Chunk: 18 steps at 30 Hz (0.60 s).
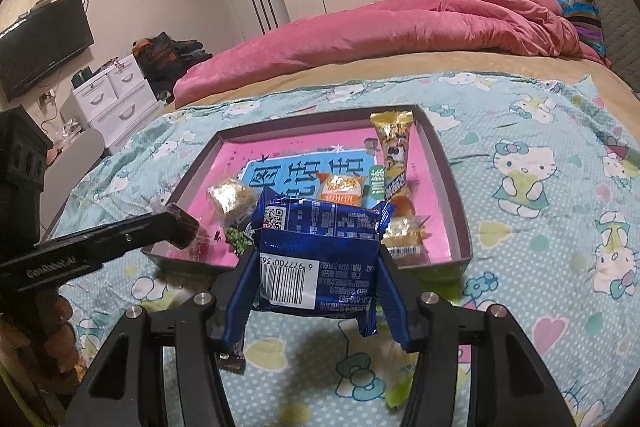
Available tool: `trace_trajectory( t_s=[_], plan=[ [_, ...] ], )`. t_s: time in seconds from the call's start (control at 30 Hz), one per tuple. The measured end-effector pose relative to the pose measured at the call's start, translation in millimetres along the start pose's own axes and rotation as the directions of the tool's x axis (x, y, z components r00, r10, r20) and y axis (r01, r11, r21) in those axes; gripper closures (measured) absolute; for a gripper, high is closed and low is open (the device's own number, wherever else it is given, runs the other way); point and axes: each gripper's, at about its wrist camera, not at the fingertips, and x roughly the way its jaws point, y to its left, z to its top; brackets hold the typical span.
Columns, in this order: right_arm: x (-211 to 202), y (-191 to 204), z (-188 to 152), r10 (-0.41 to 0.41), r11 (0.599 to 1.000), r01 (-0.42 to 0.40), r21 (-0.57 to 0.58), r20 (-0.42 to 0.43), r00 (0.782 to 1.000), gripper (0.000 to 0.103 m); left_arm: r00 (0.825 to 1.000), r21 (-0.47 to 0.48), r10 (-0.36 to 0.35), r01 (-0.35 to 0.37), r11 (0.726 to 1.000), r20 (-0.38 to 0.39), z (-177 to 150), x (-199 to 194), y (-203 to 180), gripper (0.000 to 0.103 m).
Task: Organize snacks
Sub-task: 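Lift the blue pack with the right tool over the tray while the left tool lifts the chocolate cake there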
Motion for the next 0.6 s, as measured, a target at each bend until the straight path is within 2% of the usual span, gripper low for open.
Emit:
trace_trajectory(
  t_s=[0.6],
  plan=[
    [2, -22, 20, -0.069, 0.996, 0.067, 0.061, 0.039, 0.997, 0.047, 0.999, 0.004, 0.007, -0.007, 1.0, -0.044, 2, 28, 8, 0.076]
  ],
)
